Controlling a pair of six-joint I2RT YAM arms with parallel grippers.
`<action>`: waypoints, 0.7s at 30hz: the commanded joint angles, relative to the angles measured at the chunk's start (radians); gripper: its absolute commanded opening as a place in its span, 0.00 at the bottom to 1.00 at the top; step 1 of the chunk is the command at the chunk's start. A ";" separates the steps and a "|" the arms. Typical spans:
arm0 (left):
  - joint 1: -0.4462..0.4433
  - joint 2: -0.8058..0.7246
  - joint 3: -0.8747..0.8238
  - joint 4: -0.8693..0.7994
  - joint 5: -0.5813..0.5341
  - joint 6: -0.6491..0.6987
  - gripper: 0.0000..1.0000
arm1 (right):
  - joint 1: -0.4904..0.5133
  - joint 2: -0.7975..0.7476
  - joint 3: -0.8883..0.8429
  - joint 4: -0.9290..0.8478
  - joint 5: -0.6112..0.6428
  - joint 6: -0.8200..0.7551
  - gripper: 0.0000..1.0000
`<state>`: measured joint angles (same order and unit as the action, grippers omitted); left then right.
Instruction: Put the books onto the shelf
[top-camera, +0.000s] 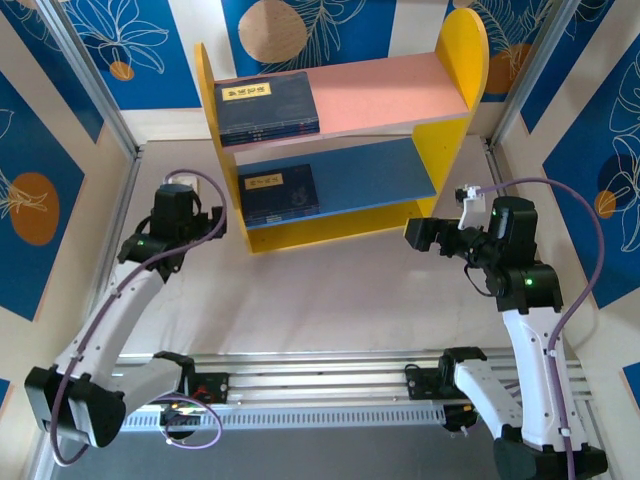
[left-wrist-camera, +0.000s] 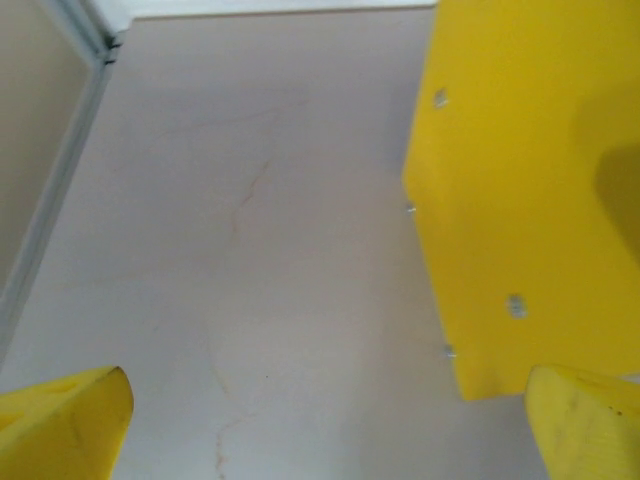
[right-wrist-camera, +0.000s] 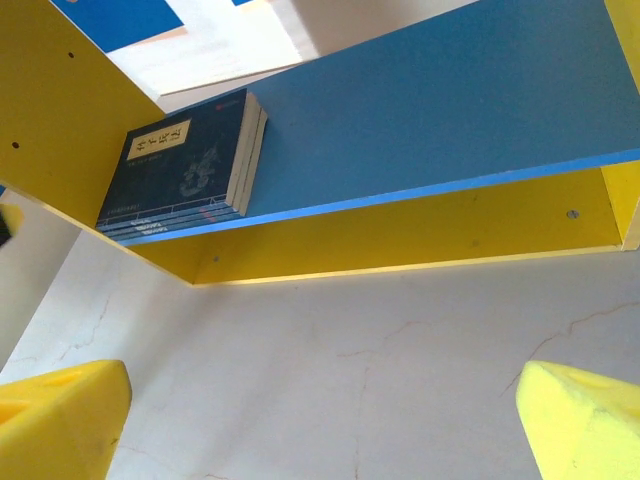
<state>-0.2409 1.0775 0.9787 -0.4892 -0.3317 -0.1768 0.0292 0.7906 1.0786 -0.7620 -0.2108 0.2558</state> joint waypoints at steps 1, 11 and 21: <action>0.035 0.026 -0.101 0.275 -0.106 0.024 1.00 | -0.005 -0.013 -0.008 0.026 -0.019 0.002 0.99; 0.180 0.171 -0.388 0.754 0.047 0.048 1.00 | -0.004 -0.052 -0.031 0.046 0.000 -0.006 0.99; 0.232 0.316 -0.665 1.394 0.216 0.121 1.00 | -0.005 -0.044 -0.061 0.082 0.032 0.008 0.99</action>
<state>-0.0273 1.3521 0.3740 0.5884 -0.2375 -0.0940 0.0292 0.7486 1.0336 -0.7029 -0.2020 0.2558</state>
